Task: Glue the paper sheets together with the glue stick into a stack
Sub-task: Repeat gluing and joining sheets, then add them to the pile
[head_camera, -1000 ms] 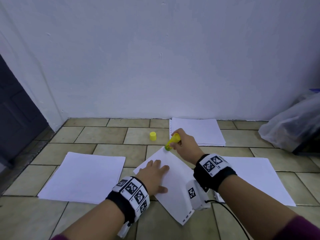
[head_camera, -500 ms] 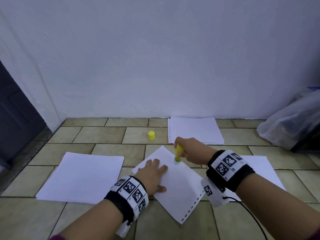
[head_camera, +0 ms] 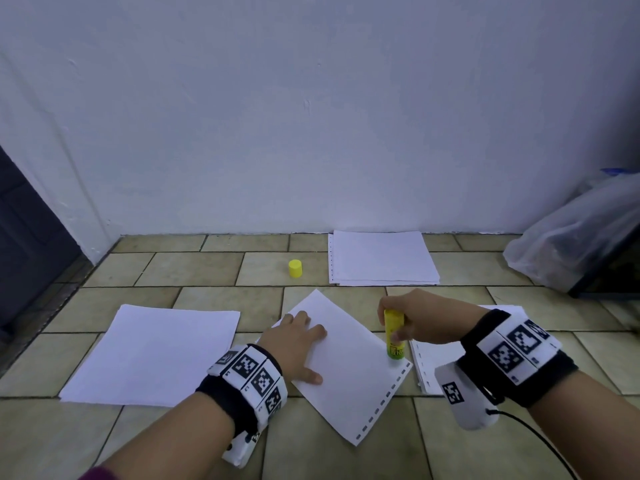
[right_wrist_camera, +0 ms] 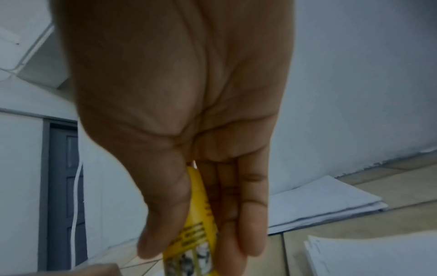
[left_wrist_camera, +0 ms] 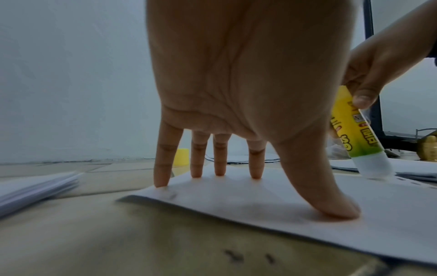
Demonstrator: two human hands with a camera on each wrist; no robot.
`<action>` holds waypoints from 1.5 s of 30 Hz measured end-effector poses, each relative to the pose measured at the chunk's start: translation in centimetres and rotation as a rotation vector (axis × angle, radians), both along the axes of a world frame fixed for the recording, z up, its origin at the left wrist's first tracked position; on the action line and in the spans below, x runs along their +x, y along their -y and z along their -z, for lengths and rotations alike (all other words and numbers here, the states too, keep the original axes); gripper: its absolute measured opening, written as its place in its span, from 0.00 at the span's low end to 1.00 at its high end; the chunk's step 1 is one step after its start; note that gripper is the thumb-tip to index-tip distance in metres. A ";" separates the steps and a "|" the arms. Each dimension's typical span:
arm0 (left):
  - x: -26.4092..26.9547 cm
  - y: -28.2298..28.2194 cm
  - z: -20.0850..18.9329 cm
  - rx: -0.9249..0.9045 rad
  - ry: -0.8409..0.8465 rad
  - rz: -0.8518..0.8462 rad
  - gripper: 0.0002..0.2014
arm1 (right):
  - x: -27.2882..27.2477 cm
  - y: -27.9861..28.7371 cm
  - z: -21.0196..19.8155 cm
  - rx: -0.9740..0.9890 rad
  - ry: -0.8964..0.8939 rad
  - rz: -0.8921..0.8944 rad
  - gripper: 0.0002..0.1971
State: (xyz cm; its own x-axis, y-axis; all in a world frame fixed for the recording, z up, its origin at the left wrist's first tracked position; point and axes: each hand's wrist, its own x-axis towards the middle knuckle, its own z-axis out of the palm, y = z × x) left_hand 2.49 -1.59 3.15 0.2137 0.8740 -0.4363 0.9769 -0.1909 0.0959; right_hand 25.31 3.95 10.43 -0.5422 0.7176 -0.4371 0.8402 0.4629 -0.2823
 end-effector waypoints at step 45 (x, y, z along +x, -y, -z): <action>-1.2 1.1 -0.4 0.080 0.163 -0.037 0.36 | -7.9 -2.2 3.5 0.183 -0.347 0.090 0.14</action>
State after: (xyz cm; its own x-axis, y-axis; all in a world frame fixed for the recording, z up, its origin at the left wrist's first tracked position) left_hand 1.25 -2.69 3.54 0.2429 0.9133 -0.3269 0.9561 -0.1686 0.2396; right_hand 17.44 6.17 6.93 -0.5669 0.8178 -0.0993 0.7487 0.4612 -0.4763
